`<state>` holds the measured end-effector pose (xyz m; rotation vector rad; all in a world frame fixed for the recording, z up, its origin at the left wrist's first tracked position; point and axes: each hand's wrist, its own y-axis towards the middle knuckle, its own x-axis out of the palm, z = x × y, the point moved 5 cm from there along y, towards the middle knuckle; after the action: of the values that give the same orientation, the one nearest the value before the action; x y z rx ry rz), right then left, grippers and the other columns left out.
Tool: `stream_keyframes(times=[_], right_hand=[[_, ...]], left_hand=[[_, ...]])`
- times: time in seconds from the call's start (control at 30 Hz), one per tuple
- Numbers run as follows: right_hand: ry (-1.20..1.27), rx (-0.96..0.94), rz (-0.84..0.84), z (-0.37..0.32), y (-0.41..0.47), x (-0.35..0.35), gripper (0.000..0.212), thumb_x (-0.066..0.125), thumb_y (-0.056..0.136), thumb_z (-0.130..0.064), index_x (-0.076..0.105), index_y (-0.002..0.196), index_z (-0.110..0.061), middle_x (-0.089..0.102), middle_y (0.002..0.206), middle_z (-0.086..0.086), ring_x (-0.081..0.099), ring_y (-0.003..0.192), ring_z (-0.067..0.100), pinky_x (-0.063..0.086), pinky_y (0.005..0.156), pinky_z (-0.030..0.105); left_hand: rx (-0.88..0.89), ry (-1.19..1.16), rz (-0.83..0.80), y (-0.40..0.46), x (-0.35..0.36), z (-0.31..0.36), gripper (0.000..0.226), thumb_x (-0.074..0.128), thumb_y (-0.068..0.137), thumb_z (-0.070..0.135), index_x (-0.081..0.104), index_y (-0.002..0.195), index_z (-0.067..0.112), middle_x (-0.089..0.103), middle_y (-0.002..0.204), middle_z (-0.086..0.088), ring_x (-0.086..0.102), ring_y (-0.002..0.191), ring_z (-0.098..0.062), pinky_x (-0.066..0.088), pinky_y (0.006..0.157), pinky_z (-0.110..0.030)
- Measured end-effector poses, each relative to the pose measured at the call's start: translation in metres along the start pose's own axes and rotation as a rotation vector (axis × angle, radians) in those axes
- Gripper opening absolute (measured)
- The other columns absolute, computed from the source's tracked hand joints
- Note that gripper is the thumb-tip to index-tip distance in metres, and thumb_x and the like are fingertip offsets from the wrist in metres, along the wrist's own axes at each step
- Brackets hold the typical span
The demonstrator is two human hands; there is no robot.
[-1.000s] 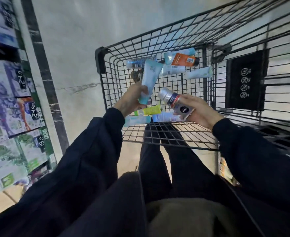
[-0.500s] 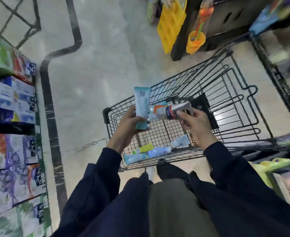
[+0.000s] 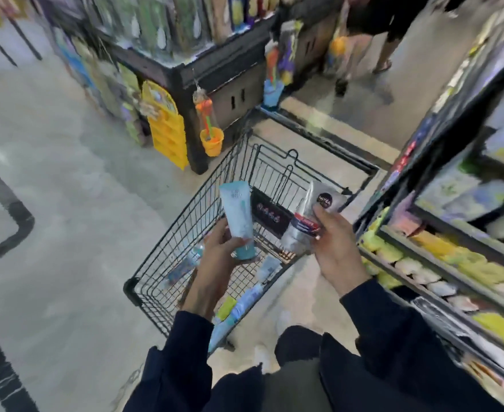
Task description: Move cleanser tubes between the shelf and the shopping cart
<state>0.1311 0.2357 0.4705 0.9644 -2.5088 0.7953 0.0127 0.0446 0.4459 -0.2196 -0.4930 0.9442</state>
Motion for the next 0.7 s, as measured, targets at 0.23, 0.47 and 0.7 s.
stream_keyframes(times=[0.23,0.47,0.7], right_hand=[[0.002,-0.221,0.284,-0.054,-0.067,-0.066,0.019,0.068,0.098,-0.028,0.068,0.113,-0.016,0.073,0.094,0.012,0.074,0.074,0.027,0.062,0.066,0.04],[0.039,-0.278,0.485,-0.073,-0.142,-0.155,0.025,0.069,0.099,-0.025,0.068,0.121,-0.014,0.076,0.103,0.011,0.075,0.085,0.027,0.062,0.074,0.042],[0.083,-0.403,0.603,-0.073,-0.237,-0.231,0.046,0.081,0.076,-0.016,0.07,0.12,-0.014,0.072,0.124,0.023,0.068,0.107,0.037,0.053,0.1,0.056]], left_hand=[[-0.032,0.087,-0.296,-0.015,0.097,-0.011,0.049,0.056,0.094,-0.007,0.058,0.136,0.018,0.066,0.12,-0.018,0.071,0.098,-0.032,0.062,0.075,-0.045],[-0.104,0.147,-0.532,-0.046,0.18,-0.046,0.055,0.069,0.082,0.006,0.059,0.134,0.021,0.068,0.122,-0.017,0.071,0.098,-0.032,0.061,0.08,-0.052],[-0.167,0.22,-0.703,-0.109,0.255,-0.097,0.052,0.069,0.087,0.002,0.061,0.132,0.027,0.069,0.125,-0.01,0.069,0.107,-0.035,0.06,0.073,-0.045]])
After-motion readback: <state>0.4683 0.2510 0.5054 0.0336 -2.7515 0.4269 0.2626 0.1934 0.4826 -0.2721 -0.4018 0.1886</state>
